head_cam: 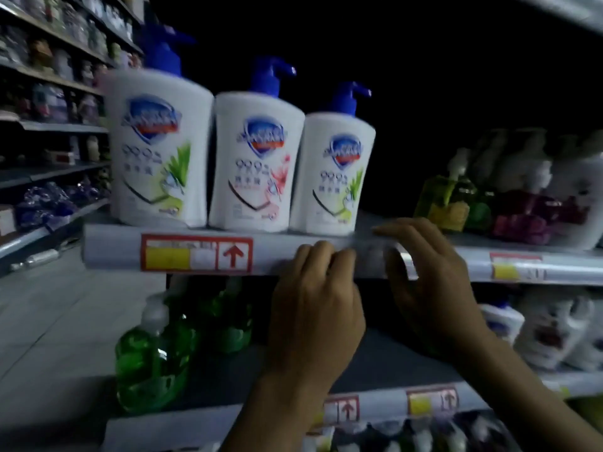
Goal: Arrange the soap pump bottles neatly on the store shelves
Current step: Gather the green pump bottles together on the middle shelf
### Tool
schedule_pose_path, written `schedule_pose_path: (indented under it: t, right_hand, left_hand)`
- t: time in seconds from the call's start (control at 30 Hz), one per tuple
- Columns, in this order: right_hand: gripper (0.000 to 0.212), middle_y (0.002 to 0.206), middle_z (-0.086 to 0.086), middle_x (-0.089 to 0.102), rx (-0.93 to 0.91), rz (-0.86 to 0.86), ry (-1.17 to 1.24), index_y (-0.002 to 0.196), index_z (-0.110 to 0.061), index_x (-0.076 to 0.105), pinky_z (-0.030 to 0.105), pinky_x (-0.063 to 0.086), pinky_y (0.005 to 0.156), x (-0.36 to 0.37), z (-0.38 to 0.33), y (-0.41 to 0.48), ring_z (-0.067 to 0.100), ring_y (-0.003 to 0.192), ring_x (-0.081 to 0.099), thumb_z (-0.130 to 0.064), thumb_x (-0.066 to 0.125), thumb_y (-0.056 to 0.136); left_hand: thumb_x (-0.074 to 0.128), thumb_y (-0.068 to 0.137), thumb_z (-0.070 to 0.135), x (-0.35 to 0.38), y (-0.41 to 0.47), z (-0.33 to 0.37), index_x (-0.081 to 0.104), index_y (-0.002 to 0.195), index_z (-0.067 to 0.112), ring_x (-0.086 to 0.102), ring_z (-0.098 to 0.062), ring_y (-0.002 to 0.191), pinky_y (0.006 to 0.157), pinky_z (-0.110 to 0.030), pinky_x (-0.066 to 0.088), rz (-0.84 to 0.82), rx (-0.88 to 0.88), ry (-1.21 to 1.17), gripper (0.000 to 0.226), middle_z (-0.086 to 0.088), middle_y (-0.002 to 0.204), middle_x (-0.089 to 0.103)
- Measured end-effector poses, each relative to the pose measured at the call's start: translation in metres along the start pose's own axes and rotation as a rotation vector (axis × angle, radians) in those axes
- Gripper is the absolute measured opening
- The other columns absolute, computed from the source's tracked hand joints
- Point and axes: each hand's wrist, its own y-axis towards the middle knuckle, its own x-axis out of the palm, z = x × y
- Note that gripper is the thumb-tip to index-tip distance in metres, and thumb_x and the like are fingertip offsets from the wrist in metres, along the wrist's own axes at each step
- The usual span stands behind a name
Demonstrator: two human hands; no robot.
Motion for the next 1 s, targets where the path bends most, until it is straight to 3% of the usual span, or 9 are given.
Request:
schedule_pose_path:
  t: [0.1, 0.2, 0.3, 0.4, 0.47, 0.57, 0.67, 0.83, 1.0]
  right_hand:
    - [0.02, 0.093, 0.011, 0.059, -0.048, 0.008, -0.007, 0.094, -0.003, 0.067, 0.024, 0.04, 0.072, -0.005, 0.015, -0.034, 0.027, 0.086, 0.056, -0.003, 0.047, 0.089]
    - [0.019, 0.083, 0.008, 0.057, 0.061, -0.113, 0.053, 0.084, -0.005, 0.065, 0.032, 0.042, 0.064, 0.0, 0.039, -0.064, 0.029, 0.076, 0.056, -0.003, 0.048, 0.079]
    - [0.021, 0.085, 0.005, 0.058, 0.251, -0.277, 0.026, 0.087, -0.012, 0.067, 0.039, 0.049, 0.058, 0.017, 0.056, -0.094, 0.032, 0.075, 0.06, -0.005, 0.052, 0.075]
    - [0.028, 0.093, 0.006, 0.061, 0.377, -0.415, 0.02, 0.096, -0.015, 0.069, 0.044, 0.051, 0.057, 0.038, 0.062, -0.129, 0.034, 0.08, 0.06, -0.005, 0.05, 0.077]
    - [0.029, 0.094, 0.006, 0.063, 0.357, -0.496, 0.002, 0.096, -0.015, 0.069, 0.038, 0.048, 0.055, 0.048, 0.054, -0.143, 0.031, 0.085, 0.058, -0.002, 0.053, 0.076]
    - [0.03, 0.08, 0.003, 0.059, 0.261, -0.528, 0.02, 0.091, -0.018, 0.068, 0.028, 0.034, 0.051, 0.059, 0.044, -0.145, 0.028, 0.071, 0.055, -0.007, 0.053, 0.067]
    - [0.031, 0.083, 0.002, 0.059, 0.231, -0.595, 0.127, 0.092, -0.02, 0.067, 0.032, 0.043, 0.05, 0.074, 0.055, -0.147, 0.027, 0.072, 0.055, -0.013, 0.045, 0.073]
    - [0.024, 0.083, -0.007, 0.054, 0.302, -0.396, 0.225, 0.084, -0.024, 0.062, 0.036, 0.047, 0.056, 0.067, 0.091, -0.141, 0.017, 0.075, 0.054, -0.014, 0.044, 0.072]
    - [0.024, 0.073, 0.003, 0.059, 0.289, 0.147, 0.217, 0.068, -0.008, 0.069, 0.016, 0.042, 0.065, 0.005, 0.107, -0.114, 0.011, 0.071, 0.056, -0.002, 0.048, 0.078]
  left_hand:
    - [0.047, 0.082, 0.009, 0.027, -0.019, 0.002, 0.064, 0.084, 0.011, 0.057, -0.031, 0.087, 0.073, -0.042, 0.051, -0.201, 0.035, -0.02, 0.018, -0.008, 0.086, 0.059]
    - [0.056, 0.079, 0.007, 0.05, -0.034, -0.002, 0.058, 0.073, 0.013, 0.055, -0.031, 0.085, 0.064, -0.041, 0.049, -0.396, -0.019, 0.044, 0.008, -0.006, 0.082, 0.055]
    - [0.056, 0.078, 0.002, 0.065, -0.049, -0.005, 0.065, 0.083, 0.01, 0.056, -0.028, 0.088, 0.062, -0.04, 0.051, -0.546, -0.023, 0.1, 0.013, -0.004, 0.085, 0.057]
    - [0.064, 0.066, -0.003, 0.082, -0.064, -0.007, 0.065, 0.078, 0.008, 0.059, -0.029, 0.079, 0.053, -0.035, 0.046, -0.61, -0.035, 0.195, 0.016, -0.007, 0.08, 0.06]
    - [0.07, 0.061, -0.001, 0.093, -0.071, -0.007, 0.064, 0.076, 0.009, 0.06, -0.027, 0.076, 0.051, -0.033, 0.043, -0.663, -0.05, 0.233, 0.019, -0.007, 0.079, 0.062]
    - [0.077, 0.049, 0.009, 0.103, -0.077, -0.003, 0.055, 0.065, 0.014, 0.058, -0.022, 0.065, 0.049, -0.027, 0.028, -0.766, -0.053, 0.263, 0.027, -0.002, 0.069, 0.056]
    - [0.082, 0.041, 0.019, 0.11, -0.082, -0.008, 0.05, 0.06, 0.021, 0.057, -0.018, 0.059, 0.046, -0.024, 0.026, -0.839, -0.009, 0.273, 0.038, 0.003, 0.065, 0.052]
    - [0.051, 0.058, 0.018, 0.113, -0.062, 0.002, 0.061, 0.065, 0.018, 0.061, -0.024, 0.064, 0.043, -0.031, 0.047, -0.715, 0.018, 0.201, 0.013, 0.0, 0.069, 0.056]
    - [0.047, 0.072, 0.015, 0.103, -0.034, 0.032, 0.066, 0.072, 0.024, 0.064, -0.018, 0.069, 0.065, -0.034, 0.049, -0.482, 0.152, -0.058, 0.021, 0.004, 0.075, 0.06]
